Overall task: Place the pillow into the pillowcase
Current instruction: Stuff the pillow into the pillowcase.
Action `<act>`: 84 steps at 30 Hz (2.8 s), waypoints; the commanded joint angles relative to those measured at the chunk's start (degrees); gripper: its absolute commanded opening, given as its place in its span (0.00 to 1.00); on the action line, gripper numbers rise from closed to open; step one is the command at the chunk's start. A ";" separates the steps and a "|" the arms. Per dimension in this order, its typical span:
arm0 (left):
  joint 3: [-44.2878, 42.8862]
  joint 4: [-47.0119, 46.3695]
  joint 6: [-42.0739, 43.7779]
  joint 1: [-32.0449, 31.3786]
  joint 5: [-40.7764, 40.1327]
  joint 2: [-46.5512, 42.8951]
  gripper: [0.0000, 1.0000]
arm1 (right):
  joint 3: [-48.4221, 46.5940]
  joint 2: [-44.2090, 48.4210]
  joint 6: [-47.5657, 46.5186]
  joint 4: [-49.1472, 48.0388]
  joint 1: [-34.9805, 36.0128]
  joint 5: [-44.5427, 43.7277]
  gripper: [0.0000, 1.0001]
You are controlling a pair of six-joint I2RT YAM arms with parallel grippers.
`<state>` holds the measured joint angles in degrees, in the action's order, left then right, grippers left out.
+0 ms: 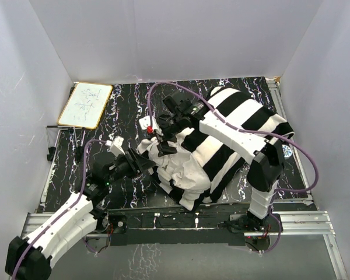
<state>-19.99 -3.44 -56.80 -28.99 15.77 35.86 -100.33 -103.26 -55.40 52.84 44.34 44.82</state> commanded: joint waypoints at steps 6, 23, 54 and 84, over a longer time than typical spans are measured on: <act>3.04 -16.56 -4.95 -1.43 7.92 14.61 0.54 | 3.69 -4.77 -3.59 -1.90 0.20 -5.95 0.82; 2.66 -8.84 -2.78 -2.73 6.06 10.65 0.00 | 5.98 -7.04 -3.27 0.62 0.72 -15.86 0.08; -13.24 6.44 4.97 -1.45 -1.81 1.61 0.59 | -8.77 -6.06 1.69 15.03 -9.64 11.01 0.74; -9.46 -3.09 9.57 -17.21 0.73 13.90 0.63 | 32.66 21.50 -5.04 -8.69 -6.80 -22.86 0.16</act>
<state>-31.55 1.58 -55.79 -45.89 13.04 53.36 -68.25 -81.84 -67.20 58.02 40.16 33.30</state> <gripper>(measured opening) 0.598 0.328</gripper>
